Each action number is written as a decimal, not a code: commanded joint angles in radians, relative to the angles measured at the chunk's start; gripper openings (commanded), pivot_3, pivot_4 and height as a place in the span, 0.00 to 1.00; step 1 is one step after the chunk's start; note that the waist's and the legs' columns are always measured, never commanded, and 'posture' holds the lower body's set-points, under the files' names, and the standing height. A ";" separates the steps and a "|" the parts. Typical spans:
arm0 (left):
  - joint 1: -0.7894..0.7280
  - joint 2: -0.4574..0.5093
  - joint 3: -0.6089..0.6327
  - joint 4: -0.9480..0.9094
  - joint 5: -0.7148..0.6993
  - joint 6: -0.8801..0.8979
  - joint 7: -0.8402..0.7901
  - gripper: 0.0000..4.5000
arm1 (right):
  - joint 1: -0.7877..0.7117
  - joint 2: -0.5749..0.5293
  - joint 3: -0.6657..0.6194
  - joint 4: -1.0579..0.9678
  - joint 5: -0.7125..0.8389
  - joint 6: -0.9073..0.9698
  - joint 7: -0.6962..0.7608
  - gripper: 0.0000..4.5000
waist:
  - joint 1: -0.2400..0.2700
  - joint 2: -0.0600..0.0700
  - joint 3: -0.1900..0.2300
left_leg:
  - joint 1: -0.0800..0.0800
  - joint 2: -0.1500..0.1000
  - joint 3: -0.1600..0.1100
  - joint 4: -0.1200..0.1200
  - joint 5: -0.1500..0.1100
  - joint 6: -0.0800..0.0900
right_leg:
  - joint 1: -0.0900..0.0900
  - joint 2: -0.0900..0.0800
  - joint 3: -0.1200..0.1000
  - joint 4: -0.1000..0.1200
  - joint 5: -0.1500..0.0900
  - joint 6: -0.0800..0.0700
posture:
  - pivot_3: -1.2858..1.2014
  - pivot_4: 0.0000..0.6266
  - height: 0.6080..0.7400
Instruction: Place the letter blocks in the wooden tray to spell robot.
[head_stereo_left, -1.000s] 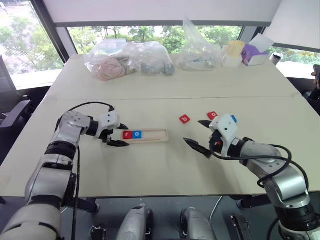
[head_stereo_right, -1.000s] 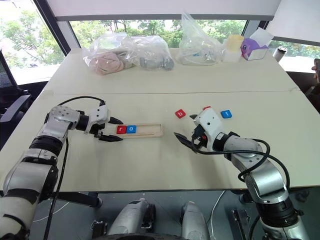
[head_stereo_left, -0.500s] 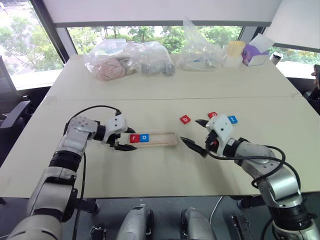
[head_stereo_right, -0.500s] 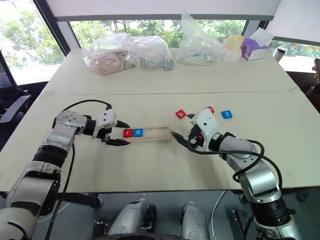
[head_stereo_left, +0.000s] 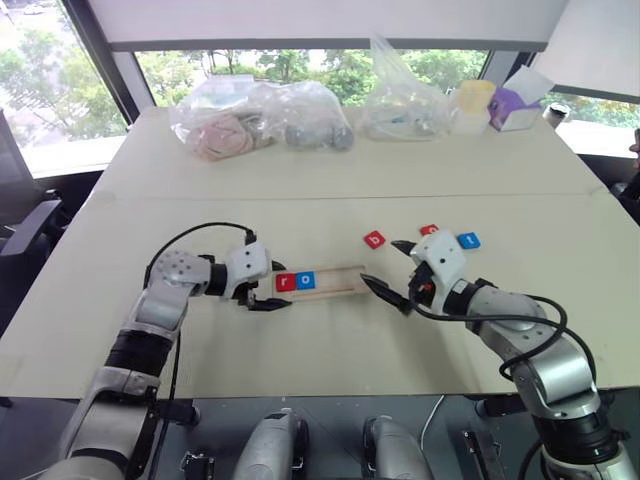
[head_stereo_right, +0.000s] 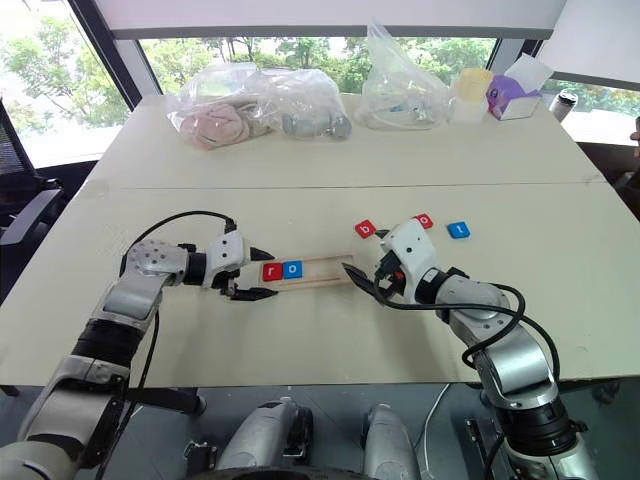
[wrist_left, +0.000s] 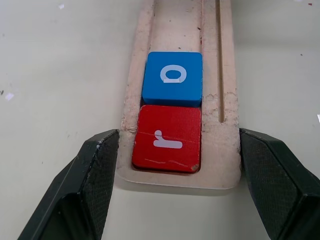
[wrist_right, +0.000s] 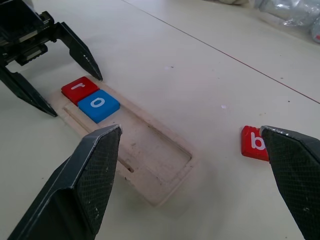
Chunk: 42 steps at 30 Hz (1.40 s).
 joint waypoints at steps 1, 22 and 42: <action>0.063 -0.039 -0.135 -0.037 0.036 0.034 0.013 0.70 | -0.010 -0.004 -0.030 -0.032 0.002 -0.011 -0.004 1.00 | 0.000 0.000 0.000 | -0.001 0.000 0.001 0.000 0.000 0.000 | 0.000 0.000 0.000 0.000 0.000 0.000 | 0.52 0.24 0.89; 0.066 0.055 -0.278 -0.280 0.078 0.207 0.035 0.70 | 0.000 -0.014 -0.038 -0.047 0.000 0.000 -0.004 1.00 | -0.007 -0.001 0.001 | -0.003 -0.006 0.002 -0.001 -0.002 0.009 | -0.004 -0.006 -0.002 -0.001 0.000 0.000 | 0.52 0.24 0.89; 0.124 0.070 -0.322 -0.504 0.099 0.501 0.166 0.70 | -0.014 -0.007 -0.016 -0.037 -0.002 0.004 0.008 1.00 | -0.005 -0.002 0.001 | -0.003 -0.006 0.002 0.000 -0.001 0.009 | -0.003 -0.005 -0.003 0.000 -0.001 0.003 | 0.52 0.24 0.89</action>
